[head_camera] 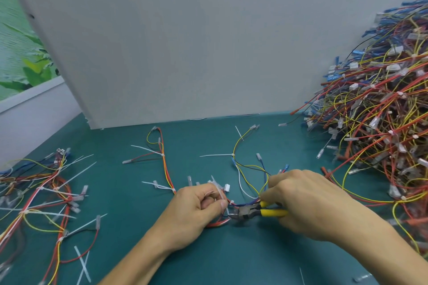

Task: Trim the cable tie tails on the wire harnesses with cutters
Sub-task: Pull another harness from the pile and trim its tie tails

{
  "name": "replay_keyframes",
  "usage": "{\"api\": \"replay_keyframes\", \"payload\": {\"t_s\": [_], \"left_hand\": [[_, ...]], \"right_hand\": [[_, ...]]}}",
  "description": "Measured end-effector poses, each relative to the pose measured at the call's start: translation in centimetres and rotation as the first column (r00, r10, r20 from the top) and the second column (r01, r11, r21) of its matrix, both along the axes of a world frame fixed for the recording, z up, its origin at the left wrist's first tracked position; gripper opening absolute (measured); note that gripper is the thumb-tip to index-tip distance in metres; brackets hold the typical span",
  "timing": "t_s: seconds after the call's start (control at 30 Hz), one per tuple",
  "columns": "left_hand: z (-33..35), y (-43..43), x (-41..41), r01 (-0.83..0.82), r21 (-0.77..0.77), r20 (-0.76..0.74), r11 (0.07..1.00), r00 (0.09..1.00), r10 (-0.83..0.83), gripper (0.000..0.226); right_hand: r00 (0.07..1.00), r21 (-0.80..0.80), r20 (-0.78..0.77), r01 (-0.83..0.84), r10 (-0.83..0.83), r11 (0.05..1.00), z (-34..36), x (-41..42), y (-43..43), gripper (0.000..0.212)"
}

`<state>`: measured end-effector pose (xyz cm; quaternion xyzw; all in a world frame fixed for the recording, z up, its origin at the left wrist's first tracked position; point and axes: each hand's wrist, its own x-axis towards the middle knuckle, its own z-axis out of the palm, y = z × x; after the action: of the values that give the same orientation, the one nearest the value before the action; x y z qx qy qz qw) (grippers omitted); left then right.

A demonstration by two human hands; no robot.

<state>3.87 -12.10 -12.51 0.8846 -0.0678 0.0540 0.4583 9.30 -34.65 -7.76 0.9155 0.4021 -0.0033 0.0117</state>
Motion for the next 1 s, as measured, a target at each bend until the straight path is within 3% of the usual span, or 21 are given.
{"api": "replay_keyframes", "payload": {"t_s": [0.33,0.43,0.5,0.57,0.63,0.7,0.77,0.87,0.93,1.0], "left_hand": [[-0.4,0.2,0.2,0.012,-0.026,0.013,1.0,1.0,-0.011,0.015],[-0.3,0.3,0.2,-0.026,-0.228,-0.044,0.973,0.999,0.016,0.013],[-0.1,0.4,0.4,-0.111,-0.485,-0.102,0.867,0.992,0.07,0.012],[0.2,0.8,0.6,-0.156,-0.745,-0.138,0.649,0.987,0.078,0.013],[0.4,1.4,0.9,-0.158,-0.866,-0.129,0.474,0.987,0.094,0.019],[0.6,2.0,1.1,-0.178,-0.898,-0.124,0.402,0.98,0.158,0.026],[0.4,2.2,1.3,-0.202,-0.89,-0.112,0.408,0.966,0.234,0.032],[0.0,1.7,1.4,-0.225,-0.841,-0.083,0.492,0.952,0.293,0.029],[-0.1,1.5,1.3,-0.233,-0.782,-0.067,0.578,0.954,0.293,0.022],[0.2,2.0,0.8,-0.179,-0.651,0.025,0.738,0.966,0.257,0.008]], "right_hand": [[0.998,-0.032,-0.017,0.062,-0.063,0.998,-0.3,-0.6,0.5,0.009],[0.997,-0.008,-0.033,0.075,-0.075,0.997,0.0,-0.4,0.1,0.008],[0.994,0.076,-0.04,0.102,-0.099,0.992,0.7,-0.1,-0.3,0.008],[0.992,0.211,-0.064,0.118,-0.107,0.97,1.0,-0.1,-0.3,0.011],[0.989,0.323,-0.128,0.113,-0.075,0.94,0.8,-0.6,0.4,0.012],[0.979,0.374,-0.201,0.1,-0.024,0.922,-0.1,-1.3,1.6,0.014],[0.961,0.394,-0.276,0.109,0.004,0.913,-1.2,-2.1,2.8,0.015],[0.94,0.38,-0.339,0.165,-0.029,0.91,-2.3,-2.4,3.4,0.018],[0.937,0.364,-0.341,0.213,-0.083,0.907,-2.5,-2.0,2.9,0.019],[0.934,0.318,-0.329,0.248,-0.139,0.915,-2.3,-1.4,2.2,0.019]]}}
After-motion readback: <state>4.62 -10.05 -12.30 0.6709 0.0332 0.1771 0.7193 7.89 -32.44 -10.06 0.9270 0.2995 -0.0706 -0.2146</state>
